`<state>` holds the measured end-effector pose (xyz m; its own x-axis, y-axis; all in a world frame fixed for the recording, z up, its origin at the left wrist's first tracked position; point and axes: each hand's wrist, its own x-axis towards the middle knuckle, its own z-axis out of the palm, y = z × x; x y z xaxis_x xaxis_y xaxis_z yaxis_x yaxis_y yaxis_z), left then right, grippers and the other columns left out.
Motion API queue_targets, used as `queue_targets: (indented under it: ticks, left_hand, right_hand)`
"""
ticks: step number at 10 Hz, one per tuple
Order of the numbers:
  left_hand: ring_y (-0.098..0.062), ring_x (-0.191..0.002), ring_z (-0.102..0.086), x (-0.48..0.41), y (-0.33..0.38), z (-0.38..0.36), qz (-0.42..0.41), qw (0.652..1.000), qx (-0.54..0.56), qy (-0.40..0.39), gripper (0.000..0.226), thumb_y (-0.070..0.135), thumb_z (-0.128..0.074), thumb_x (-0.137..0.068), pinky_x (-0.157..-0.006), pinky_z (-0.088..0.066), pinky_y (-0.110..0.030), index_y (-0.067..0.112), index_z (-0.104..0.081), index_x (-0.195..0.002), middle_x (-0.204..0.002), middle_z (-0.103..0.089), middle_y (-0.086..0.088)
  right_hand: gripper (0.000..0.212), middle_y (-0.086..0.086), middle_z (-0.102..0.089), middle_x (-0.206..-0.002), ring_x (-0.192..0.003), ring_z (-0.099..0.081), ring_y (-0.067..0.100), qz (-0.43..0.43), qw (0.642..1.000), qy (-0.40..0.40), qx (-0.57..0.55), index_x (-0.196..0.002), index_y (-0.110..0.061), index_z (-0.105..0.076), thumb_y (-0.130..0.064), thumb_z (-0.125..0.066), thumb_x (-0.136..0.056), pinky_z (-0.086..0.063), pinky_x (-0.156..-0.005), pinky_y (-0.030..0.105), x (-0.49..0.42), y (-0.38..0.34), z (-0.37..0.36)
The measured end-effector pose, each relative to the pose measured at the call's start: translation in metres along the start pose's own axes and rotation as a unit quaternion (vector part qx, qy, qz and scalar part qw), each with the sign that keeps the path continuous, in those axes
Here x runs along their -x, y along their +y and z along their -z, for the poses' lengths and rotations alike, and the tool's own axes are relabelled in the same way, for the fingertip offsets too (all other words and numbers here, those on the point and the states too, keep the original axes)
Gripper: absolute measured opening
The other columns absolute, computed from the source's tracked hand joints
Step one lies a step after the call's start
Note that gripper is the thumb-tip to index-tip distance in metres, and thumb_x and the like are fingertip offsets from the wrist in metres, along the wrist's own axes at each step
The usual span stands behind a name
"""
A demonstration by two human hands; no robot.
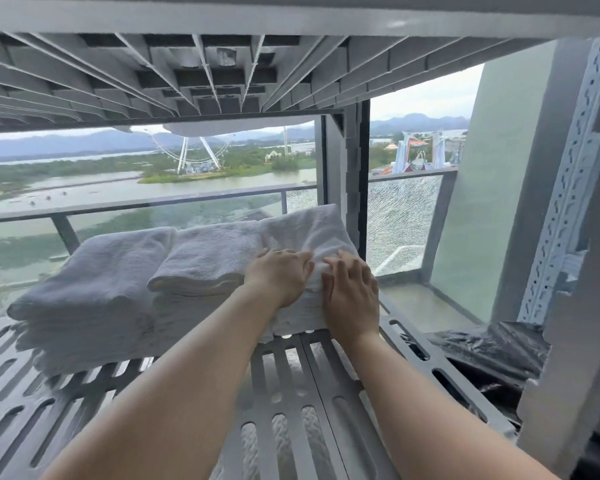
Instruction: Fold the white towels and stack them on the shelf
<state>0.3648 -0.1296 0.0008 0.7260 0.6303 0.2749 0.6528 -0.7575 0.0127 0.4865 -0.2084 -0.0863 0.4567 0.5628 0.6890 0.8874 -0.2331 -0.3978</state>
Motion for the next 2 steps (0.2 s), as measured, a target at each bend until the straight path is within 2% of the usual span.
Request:
queue_targets:
  ticks: [1,2]
  left_hand:
    - [-0.022,-0.139,-0.044,0.030,0.001,0.009,-0.026,0.999,-0.024,0.006,0.045,0.044,-0.026,-0.106,-0.122,-0.019,-0.048,0.038,-0.044,-0.146,-0.147,-0.055,0.003]
    - [-0.023,-0.131,-0.052,0.070,0.000,0.020,-0.026,0.998,-0.054,0.001,0.042,0.043,-0.034,-0.103,-0.118,-0.028,-0.043,0.036,-0.053,-0.139,-0.138,-0.062,-0.001]
  right_hand:
    - [0.033,0.003,-0.042,-0.147,-0.138,-0.034,0.025,-0.001,1.000,0.002,0.012,-0.133,-0.022,-0.048,-0.032,-0.040,-0.103,-0.030,-0.113,0.044,0.009,0.003,0.014]
    - [0.040,0.005,-0.046,-0.142,-0.136,-0.037,0.027,0.005,0.999,0.007,0.035,-0.135,-0.016,-0.050,-0.020,-0.048,-0.096,-0.032,-0.113,0.045,0.035,-0.013,0.041]
